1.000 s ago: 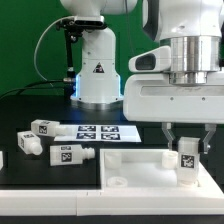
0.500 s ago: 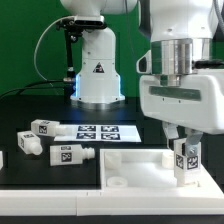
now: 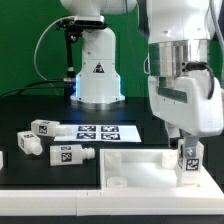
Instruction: Assemble one leg
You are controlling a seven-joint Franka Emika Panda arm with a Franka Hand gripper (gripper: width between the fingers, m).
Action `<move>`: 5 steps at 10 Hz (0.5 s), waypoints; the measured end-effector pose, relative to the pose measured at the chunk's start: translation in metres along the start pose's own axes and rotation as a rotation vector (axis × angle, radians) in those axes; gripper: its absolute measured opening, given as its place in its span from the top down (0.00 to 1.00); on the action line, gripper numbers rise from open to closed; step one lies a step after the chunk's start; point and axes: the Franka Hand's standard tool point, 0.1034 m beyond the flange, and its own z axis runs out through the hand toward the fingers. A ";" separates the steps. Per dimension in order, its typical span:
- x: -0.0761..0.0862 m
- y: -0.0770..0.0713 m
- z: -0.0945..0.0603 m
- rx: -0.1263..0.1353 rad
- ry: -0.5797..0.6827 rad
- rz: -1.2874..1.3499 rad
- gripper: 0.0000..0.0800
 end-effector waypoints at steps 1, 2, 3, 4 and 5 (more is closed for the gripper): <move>-0.007 -0.002 0.000 -0.001 -0.009 -0.182 0.30; -0.010 -0.002 0.000 -0.009 -0.020 -0.322 0.22; -0.009 -0.002 0.000 -0.007 -0.018 -0.357 0.22; -0.008 -0.002 0.000 -0.008 -0.017 -0.429 0.19; -0.008 -0.002 0.000 -0.011 -0.014 -0.543 0.19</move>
Offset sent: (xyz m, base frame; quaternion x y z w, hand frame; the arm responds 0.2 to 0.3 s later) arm 0.0000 0.0000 0.0000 0.0000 0.0000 -0.1296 0.9916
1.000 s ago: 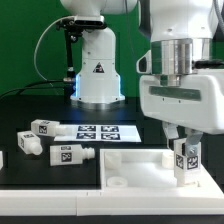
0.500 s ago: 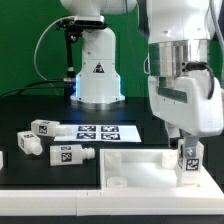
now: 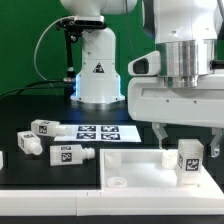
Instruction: Assemble one leg
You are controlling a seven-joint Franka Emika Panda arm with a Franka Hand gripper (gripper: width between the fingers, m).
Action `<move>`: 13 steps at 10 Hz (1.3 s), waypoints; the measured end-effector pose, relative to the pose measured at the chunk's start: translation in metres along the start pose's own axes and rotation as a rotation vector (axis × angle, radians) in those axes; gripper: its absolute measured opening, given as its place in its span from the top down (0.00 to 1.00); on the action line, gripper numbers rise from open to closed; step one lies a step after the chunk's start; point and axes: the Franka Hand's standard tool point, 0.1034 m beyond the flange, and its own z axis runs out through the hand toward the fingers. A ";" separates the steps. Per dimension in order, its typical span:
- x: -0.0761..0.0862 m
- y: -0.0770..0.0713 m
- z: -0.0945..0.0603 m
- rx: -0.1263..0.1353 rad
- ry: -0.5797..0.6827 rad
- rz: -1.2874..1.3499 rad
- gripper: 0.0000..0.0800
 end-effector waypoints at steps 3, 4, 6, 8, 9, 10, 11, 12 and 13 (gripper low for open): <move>0.007 -0.010 -0.003 -0.037 0.018 -0.566 0.19; 0.007 -0.009 -0.003 -0.033 0.019 -0.485 0.19; 0.007 -0.009 -0.002 -0.036 0.019 -0.490 0.51; 0.008 -0.008 -0.002 -0.034 0.021 -0.370 0.64; 0.008 -0.008 -0.002 -0.034 0.022 -0.281 0.64; 0.008 -0.006 -0.002 -0.039 0.028 -0.118 0.64; 0.009 -0.004 -0.002 -0.041 0.035 0.054 0.64; 0.010 -0.001 -0.002 -0.030 0.031 0.234 0.64; 0.010 0.001 -0.001 -0.021 0.017 0.484 0.64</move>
Offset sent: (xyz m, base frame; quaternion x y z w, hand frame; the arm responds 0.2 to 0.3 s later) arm 0.0000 0.0000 0.0000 0.0000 0.0000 0.0650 0.9979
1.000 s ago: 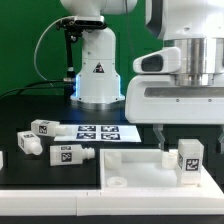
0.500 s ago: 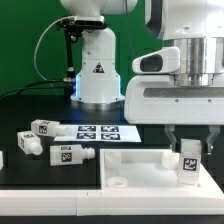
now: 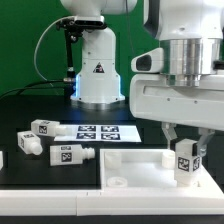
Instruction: Assemble one leg
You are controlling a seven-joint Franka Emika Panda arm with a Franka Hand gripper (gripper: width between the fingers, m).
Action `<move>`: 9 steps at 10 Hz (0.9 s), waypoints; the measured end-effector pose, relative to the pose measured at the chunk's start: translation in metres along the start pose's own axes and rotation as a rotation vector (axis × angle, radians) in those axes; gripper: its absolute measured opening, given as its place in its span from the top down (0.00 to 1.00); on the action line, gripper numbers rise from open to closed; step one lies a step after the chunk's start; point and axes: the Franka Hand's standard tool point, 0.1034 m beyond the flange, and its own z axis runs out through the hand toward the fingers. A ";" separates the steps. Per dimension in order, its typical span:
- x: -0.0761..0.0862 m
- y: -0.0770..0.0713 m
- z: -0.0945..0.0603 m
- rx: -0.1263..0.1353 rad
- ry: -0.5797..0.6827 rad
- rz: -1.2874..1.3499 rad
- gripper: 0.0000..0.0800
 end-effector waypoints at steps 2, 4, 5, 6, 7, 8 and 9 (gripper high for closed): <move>-0.003 0.002 0.000 -0.004 -0.021 0.377 0.64; -0.004 0.002 0.000 -0.006 -0.021 0.420 0.64; -0.003 0.001 0.000 -0.004 -0.014 0.281 0.64; -0.007 0.000 0.000 -0.003 -0.009 0.091 0.58; -0.015 -0.002 0.003 -0.009 -0.008 -0.107 0.35; -0.020 -0.002 0.005 -0.011 -0.012 -0.237 0.24; -0.022 -0.001 0.006 -0.012 -0.016 -0.319 0.24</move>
Offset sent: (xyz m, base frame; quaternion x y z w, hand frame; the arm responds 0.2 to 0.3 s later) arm 0.0000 0.0000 0.0000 0.0000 0.0000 0.1296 0.9916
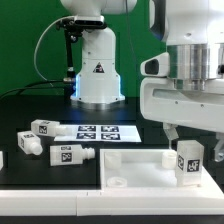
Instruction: Assemble one leg
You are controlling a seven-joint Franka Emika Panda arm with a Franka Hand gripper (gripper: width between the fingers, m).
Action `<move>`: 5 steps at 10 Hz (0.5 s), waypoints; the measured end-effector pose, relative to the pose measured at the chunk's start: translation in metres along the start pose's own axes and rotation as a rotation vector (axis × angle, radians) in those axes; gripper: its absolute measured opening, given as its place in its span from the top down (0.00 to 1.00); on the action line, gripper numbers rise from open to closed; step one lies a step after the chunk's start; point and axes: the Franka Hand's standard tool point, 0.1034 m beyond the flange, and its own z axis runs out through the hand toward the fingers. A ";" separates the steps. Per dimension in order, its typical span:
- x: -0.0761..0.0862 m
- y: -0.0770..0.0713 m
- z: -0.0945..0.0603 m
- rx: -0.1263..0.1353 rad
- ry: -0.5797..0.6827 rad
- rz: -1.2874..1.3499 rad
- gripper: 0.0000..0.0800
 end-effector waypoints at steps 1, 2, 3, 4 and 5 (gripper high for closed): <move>0.002 0.001 0.000 0.000 0.001 -0.048 0.20; 0.002 0.001 0.000 0.000 0.001 -0.091 0.19; 0.005 0.002 -0.001 -0.013 0.008 -0.289 0.19; 0.013 0.000 -0.003 -0.030 0.025 -0.560 0.19; 0.015 0.000 -0.005 -0.042 0.011 -0.757 0.19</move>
Offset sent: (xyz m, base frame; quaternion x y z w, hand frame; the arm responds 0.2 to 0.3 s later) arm 0.0186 0.0021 0.0046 -0.0136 -0.0109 -0.5072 0.8617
